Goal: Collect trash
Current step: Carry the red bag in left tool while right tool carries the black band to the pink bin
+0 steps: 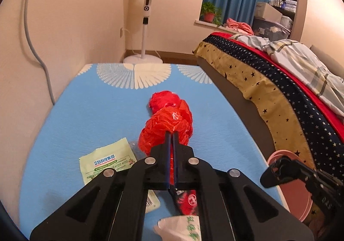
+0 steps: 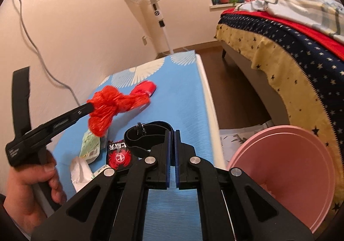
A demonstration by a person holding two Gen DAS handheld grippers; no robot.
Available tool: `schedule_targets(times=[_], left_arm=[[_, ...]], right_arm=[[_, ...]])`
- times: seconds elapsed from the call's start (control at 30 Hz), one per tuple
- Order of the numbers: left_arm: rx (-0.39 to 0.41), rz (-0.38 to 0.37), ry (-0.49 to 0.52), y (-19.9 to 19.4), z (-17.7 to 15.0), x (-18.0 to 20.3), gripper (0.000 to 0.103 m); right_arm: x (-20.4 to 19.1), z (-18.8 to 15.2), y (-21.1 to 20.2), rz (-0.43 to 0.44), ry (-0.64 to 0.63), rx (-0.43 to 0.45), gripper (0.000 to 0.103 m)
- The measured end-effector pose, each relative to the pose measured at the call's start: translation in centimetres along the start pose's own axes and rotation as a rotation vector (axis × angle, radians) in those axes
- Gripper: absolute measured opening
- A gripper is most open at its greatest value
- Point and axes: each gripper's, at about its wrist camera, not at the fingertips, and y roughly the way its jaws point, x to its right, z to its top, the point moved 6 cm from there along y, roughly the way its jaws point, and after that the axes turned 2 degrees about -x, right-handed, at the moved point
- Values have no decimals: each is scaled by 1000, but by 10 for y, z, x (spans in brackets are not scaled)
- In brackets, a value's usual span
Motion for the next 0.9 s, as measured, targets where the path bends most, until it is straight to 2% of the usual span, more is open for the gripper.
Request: schedule_targets(times=[0.3,0.9], left_arm=[[64,-1,54,-43,-1,24,2],[108,-40,110,-100,-16,62,2]], right_arm=[[4,9,-36,-35,-4,73,3],[21,18,-107,-72,8,181,3]])
